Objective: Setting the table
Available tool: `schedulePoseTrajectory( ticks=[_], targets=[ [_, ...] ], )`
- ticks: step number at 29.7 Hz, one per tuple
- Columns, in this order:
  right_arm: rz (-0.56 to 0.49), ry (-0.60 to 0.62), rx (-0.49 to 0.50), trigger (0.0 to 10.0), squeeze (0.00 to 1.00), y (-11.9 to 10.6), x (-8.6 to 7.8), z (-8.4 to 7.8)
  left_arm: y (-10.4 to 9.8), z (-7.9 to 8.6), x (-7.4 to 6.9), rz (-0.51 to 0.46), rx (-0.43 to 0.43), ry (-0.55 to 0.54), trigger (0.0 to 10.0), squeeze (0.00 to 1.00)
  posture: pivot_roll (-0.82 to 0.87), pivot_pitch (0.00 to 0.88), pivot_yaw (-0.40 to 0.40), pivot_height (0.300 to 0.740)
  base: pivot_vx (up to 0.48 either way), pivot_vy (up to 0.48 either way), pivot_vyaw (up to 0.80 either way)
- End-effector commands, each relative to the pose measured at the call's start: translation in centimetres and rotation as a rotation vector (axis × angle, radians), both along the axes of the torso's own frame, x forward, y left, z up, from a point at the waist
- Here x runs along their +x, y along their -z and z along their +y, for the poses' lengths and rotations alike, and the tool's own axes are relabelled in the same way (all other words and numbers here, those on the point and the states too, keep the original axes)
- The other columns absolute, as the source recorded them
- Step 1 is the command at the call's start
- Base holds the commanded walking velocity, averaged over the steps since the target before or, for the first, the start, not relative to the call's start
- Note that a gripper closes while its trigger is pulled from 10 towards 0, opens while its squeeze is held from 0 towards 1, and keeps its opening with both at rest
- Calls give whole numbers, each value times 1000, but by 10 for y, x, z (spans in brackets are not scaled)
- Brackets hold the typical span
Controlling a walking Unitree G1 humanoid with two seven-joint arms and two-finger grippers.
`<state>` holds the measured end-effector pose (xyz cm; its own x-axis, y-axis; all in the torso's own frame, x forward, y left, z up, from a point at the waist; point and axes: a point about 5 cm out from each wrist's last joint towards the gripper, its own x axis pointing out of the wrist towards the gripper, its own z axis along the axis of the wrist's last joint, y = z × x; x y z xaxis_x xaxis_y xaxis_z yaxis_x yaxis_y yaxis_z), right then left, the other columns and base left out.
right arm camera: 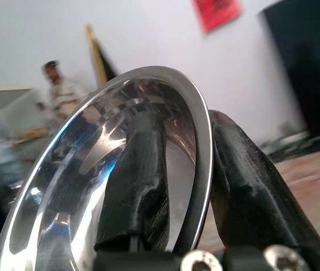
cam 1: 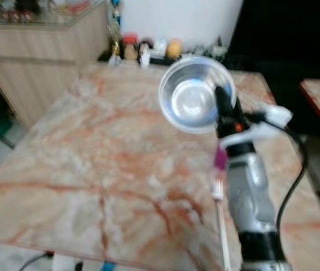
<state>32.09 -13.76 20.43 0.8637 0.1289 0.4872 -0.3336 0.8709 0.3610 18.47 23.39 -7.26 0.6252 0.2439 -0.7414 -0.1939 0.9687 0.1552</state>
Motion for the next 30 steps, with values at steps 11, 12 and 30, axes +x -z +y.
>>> schedulePoseTrajectory(
  ticks=[11,12,30],
  targets=[
    [-30,-29,-6,10000,0,-8,-2,10,0,6,-3,8,16,-16,10000,0,41,0,-29,740,0,-319,0],
    [-29,-28,-7,10000,0,-8,-2,10,0,6,-3,8,16,-16,10000,0,41,0,-29,740,0,-319,0],
    [-23,-22,-12,10000,0,-8,-2,10,0,5,-2,3,20,-12,10000,0,31,0,-25,740,0,-317,0]
  ],
)
